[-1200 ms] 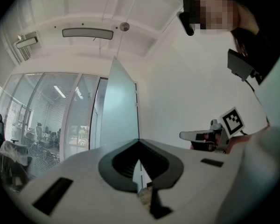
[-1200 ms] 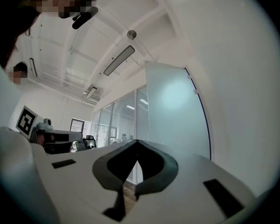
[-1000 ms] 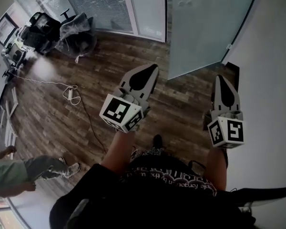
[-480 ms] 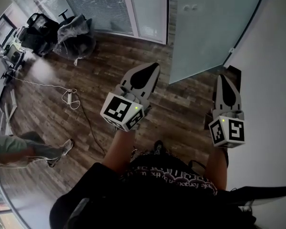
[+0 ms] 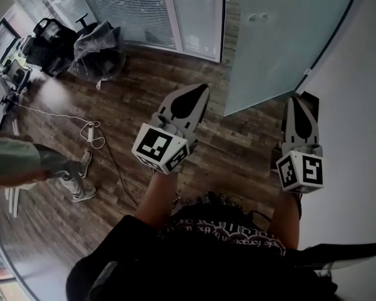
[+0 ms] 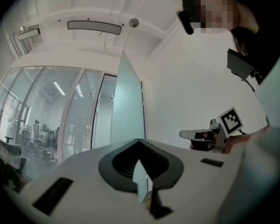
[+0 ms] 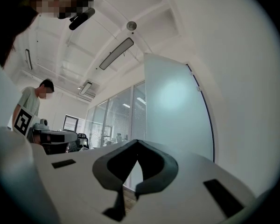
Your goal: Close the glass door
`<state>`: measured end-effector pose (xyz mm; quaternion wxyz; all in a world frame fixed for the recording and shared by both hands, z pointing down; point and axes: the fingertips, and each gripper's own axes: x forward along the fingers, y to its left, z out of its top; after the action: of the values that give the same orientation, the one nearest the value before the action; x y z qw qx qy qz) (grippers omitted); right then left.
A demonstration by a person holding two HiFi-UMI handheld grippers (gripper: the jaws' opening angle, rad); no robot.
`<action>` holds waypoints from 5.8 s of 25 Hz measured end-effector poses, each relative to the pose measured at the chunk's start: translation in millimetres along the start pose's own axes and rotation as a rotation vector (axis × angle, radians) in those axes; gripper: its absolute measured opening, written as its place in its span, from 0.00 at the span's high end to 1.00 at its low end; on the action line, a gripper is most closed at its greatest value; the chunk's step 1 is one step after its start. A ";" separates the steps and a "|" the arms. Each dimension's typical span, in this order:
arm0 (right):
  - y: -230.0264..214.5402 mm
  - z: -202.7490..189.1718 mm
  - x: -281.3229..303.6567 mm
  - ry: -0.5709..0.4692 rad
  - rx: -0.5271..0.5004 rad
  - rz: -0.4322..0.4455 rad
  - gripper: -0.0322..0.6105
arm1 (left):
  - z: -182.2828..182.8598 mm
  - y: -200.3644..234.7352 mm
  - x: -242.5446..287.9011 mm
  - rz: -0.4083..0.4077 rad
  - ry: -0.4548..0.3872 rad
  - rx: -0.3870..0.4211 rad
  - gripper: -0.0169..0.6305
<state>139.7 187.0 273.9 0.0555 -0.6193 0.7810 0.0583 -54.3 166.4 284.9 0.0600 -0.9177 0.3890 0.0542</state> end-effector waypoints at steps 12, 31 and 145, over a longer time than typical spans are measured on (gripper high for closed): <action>-15.0 -10.9 43.1 0.013 -0.002 0.001 0.95 | -10.3 26.2 35.3 0.006 0.009 -0.004 0.97; -56.2 -22.3 97.7 -0.001 0.011 0.048 0.95 | -16.7 41.9 94.8 0.046 0.009 0.015 0.97; -124.4 -193.1 522.8 0.229 0.034 0.245 0.75 | -71.4 300.2 312.8 0.390 0.045 0.116 0.97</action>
<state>139.6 -374.3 378.6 -0.0312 -0.5210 0.8528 -0.0195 -50.5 -272.9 289.2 0.0922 -0.8211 0.5629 0.0219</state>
